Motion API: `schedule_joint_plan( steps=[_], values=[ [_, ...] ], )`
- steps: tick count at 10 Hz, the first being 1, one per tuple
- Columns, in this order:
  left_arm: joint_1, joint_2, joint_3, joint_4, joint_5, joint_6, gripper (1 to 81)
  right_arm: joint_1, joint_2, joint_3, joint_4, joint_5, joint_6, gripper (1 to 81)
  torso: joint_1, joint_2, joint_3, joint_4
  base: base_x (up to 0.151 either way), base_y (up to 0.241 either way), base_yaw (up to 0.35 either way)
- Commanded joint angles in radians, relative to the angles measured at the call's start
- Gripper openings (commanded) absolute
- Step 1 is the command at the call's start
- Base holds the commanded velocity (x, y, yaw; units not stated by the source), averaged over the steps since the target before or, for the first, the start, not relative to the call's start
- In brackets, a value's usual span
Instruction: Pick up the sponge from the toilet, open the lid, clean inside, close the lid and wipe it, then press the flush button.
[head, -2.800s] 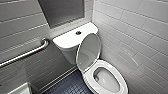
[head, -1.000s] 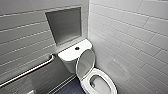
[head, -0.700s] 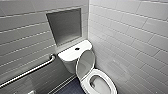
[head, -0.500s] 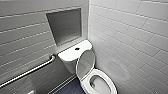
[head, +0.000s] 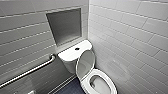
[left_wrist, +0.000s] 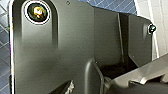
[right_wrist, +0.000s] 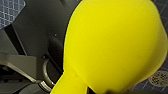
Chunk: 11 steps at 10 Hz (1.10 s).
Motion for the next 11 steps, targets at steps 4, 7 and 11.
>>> schedule_joint_plan(
  steps=[4, 7, 11],
  values=[
    [-0.008, -0.037, -0.02, -0.004, -0.008, -0.07, 81.1, -0.039, -0.011, 0.041, 0.479, -0.125, -0.534, 1.0, 0.0, 0.0, 0.0, 0.0, 0.0, 0.0, 0.0],
    [0.089, -0.037, -0.052, -0.026, -0.002, -0.102, 81.1, -0.019, -0.02, 0.079, 0.618, -0.183, -0.67, 1.0, 0.0, 0.0, 0.0, 0.0, 0.0, 0.0, 0.0],
    [0.083, 0.098, -0.058, -0.469, 0.364, 0.453, 81.1, -0.016, -0.06, 0.166, 0.788, -0.186, -0.867, 1.0, 0.0, 0.0, 0.0, 0.0, 0.0, 0.0, 0.0]
  ],
)
